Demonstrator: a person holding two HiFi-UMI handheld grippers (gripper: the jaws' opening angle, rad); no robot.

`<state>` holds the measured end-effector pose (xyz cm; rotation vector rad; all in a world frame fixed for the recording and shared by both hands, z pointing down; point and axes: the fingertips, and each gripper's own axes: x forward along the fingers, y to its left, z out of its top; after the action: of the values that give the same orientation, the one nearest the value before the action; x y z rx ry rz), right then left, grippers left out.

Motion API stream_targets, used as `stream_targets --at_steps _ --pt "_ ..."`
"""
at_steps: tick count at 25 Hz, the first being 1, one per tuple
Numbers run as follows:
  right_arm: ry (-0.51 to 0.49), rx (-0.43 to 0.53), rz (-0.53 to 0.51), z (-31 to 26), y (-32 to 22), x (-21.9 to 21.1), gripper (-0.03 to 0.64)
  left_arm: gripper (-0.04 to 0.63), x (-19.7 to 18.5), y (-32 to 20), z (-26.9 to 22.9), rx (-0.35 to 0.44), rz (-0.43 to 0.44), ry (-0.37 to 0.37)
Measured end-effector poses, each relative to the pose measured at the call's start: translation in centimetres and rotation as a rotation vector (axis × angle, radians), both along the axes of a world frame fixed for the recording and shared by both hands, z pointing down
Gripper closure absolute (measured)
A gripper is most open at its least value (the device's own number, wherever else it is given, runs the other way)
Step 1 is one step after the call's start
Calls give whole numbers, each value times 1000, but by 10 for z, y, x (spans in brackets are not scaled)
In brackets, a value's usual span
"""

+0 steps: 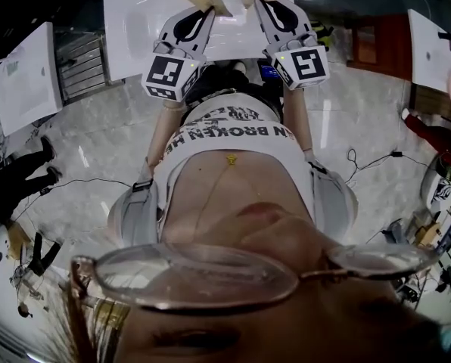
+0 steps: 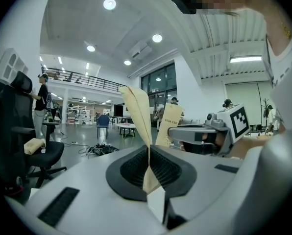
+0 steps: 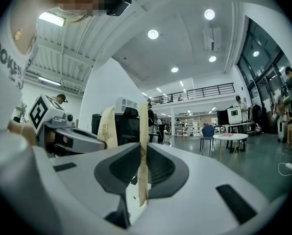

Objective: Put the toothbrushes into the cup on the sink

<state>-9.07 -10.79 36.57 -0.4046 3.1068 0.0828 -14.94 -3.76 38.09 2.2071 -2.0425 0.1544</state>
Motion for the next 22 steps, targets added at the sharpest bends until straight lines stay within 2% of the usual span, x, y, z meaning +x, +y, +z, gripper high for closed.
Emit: stream_targets --at_steps 9,16,22 --pt "31 7 75 -4 2 -31 568 577 -33 -10 -4 4 90 1" --pt "66 0 144 9 -6 -42 568 577 -44 -25 0 2 178 -17" --pt "103 14 166 18 -2 -51 568 577 -57 -17 10 -3 186 -24"
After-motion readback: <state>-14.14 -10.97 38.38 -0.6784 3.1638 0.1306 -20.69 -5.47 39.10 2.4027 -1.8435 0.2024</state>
